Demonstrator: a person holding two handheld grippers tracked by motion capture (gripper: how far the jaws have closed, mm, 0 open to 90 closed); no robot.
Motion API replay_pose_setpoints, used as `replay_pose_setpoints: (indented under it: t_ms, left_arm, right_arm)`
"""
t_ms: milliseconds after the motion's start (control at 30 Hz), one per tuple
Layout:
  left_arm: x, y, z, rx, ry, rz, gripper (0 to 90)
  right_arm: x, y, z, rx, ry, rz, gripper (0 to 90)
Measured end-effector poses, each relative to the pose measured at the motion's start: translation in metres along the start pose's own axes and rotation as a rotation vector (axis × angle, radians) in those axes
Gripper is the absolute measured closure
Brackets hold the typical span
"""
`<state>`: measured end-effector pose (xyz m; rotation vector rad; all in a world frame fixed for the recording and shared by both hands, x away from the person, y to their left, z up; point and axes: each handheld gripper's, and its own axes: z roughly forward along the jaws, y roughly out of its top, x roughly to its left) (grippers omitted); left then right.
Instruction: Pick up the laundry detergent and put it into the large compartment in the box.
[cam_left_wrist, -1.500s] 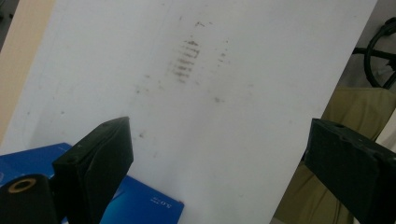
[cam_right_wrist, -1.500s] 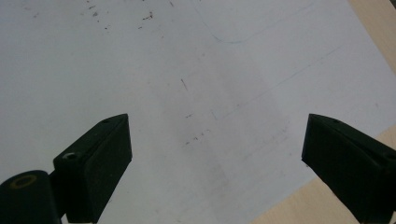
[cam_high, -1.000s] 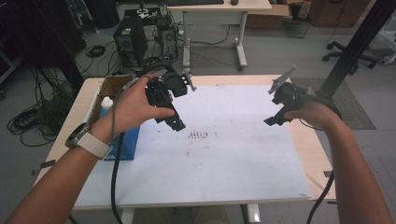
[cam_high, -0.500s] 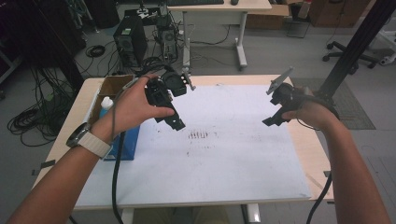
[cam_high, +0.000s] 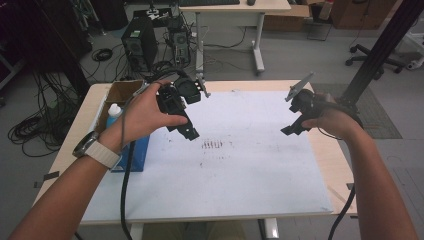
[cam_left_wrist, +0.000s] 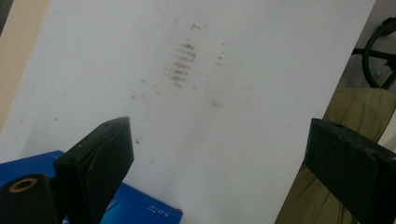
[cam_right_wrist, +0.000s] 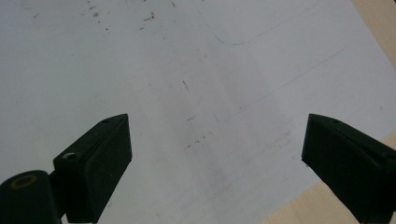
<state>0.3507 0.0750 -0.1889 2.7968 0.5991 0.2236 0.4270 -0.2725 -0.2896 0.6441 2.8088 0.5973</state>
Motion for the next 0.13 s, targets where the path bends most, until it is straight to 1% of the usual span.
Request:
replay_pose_setpoints:
  t_ms: [133]
  left_arm:
    - [0.0002, -0.0002, -0.0005, -0.002, 0.001, -0.001, 8.3]
  right_arm:
    - [0.0002, -0.0004, 0.0, 0.001, 0.0, -0.001, 8.6]
